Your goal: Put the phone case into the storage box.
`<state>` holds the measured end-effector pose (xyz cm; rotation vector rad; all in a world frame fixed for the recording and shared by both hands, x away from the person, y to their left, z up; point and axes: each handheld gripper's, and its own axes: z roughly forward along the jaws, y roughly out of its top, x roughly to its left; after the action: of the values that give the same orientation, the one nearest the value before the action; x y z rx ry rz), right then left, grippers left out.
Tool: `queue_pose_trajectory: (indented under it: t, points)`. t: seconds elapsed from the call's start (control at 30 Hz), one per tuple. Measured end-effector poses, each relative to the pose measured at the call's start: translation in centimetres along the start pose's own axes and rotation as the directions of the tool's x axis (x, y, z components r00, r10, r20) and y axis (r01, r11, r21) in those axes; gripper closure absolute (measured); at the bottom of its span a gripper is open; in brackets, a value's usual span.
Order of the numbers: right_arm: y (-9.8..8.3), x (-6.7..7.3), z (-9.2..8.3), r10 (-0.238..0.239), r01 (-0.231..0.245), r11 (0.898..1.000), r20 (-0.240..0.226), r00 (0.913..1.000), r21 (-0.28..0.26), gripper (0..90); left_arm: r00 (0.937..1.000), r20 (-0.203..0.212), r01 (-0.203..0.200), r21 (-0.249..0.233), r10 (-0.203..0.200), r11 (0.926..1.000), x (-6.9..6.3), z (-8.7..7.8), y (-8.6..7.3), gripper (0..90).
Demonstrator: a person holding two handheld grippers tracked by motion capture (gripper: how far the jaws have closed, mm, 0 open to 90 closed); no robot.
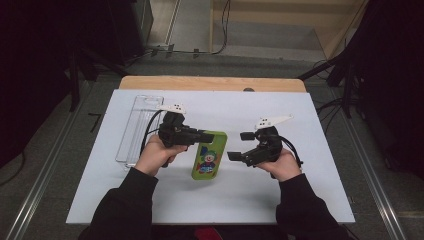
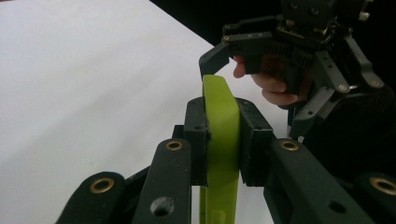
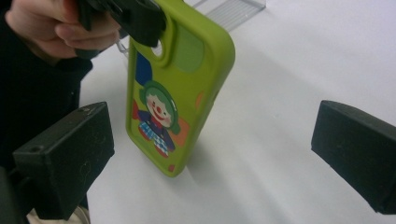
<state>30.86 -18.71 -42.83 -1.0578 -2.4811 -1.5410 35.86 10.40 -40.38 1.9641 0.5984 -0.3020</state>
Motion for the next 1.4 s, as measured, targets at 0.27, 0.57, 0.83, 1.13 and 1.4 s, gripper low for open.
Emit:
queue_pose_trajectory:
  t: [0.27,0.57,0.83,1.13,1.4]
  points:
    - [0.3,-0.1,-0.8,-0.016,0.016,1.0,-0.004,0.9999,-0.006,7.1,0.9996,0.029,0.0,0.034,-0.001,0.9994,-0.2,0.6,-0.3,77.2]
    - [0.5,-0.1,-0.7,-0.055,0.055,0.998,-0.054,0.997,0.0,13.7,0.9972,0.074,-0.014,0.052,0.011,0.9985,-0.5,1.0,-0.4,77.2]
    - [0.8,0.0,-0.1,-0.093,0.096,0.995,-0.091,0.9915,0.021,20.7,0.9952,0.096,-0.024,0.051,0.019,0.9984,-0.6,1.0,-0.4,77.2]
    - [1.1,0.1,0.6,-0.111,0.117,0.992,-0.13,0.9853,0.041,33.3,0.9928,0.114,-0.043,0.055,0.036,0.9975,-0.6,0.9,-0.4,77.2]
    - [1.1,-0.1,0.7,-0.116,0.127,0.991,-0.182,0.9764,0.05,46.2,0.9891,0.134,-0.067,0.049,0.06,0.9965,-0.7,0.9,-0.5,77.2]
